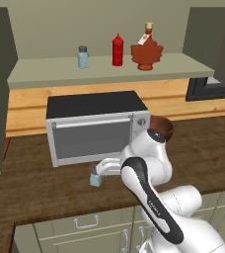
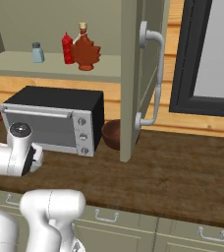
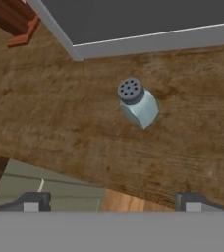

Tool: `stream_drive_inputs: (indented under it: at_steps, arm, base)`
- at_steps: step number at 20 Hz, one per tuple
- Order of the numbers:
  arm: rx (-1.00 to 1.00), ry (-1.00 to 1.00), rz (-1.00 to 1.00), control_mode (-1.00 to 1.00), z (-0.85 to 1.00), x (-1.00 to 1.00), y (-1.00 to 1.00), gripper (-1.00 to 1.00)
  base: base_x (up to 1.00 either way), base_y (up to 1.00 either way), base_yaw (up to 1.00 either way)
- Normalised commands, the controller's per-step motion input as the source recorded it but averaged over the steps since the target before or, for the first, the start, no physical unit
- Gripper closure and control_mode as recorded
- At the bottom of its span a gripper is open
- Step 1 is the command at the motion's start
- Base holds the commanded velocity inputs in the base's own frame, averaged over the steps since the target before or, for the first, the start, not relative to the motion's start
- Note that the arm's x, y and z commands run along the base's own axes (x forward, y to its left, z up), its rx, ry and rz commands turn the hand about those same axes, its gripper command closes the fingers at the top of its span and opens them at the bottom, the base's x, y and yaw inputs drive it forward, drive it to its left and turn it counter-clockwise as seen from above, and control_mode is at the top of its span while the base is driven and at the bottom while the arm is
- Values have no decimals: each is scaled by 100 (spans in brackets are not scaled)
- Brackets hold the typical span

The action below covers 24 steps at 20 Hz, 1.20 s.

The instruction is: Put the shaker and condiment bottle from the counter next to their counterparts in the cabinet.

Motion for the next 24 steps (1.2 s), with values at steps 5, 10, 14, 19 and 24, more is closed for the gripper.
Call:
stream_drive_inputs:
  at_steps: [5,10,14,19,24]
  arm:
    - [0,-3,0,-100,-26,29,1,-100]
    - [1,2,0,-100,-32,0,10,-100]
    - [2,1,0,-100,-15,14,16,-100]
    - [0,0,0,-100,-1,46,15,-100]
    - [2,0,0,-100,0,5,0,-100]
  base:
    - [0,0,0]
    - [0,0,0]
    - [0,0,0]
    - [0,0,0]
    - [0,0,0]
